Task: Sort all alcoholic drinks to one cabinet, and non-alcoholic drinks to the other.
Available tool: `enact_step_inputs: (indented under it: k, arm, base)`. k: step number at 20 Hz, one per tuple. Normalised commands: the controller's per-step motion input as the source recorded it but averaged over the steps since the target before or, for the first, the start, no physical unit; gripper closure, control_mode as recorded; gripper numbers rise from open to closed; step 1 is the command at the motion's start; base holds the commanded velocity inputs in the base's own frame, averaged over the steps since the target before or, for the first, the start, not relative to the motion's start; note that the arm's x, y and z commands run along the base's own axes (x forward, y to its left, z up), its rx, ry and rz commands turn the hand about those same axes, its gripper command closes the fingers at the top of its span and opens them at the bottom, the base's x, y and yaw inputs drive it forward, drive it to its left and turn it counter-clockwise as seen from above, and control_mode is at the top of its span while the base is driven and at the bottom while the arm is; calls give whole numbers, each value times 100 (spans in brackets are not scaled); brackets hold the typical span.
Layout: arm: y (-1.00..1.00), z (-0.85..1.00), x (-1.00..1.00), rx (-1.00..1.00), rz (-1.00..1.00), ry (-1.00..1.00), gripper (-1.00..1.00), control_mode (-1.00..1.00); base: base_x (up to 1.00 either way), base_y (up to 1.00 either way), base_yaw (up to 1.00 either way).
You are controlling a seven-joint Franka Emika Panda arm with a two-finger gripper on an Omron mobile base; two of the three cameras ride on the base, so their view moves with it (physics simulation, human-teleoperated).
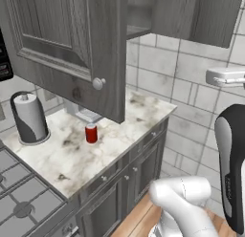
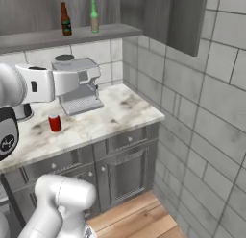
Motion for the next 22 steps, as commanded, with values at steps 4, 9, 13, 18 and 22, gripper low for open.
enact_step_inputs:
  k: [4, 9, 13, 18, 22]
  arm:
    - [0, 0, 0, 0, 0, 0, -100, 100]
    - [0, 0, 0, 0, 0, 0, -100, 100]
    - [0, 0, 0, 0, 0, 0, -100, 100]
    - [0, 0, 0, 0, 0, 0, -100, 100]
    - [0, 0, 0, 0, 0, 0, -100, 100]
  base:
    - [47, -3, 35]
    - [48, -3, 32]
    - [42, -1, 30]
    - [45, -7, 30]
    - [47, -18, 29]
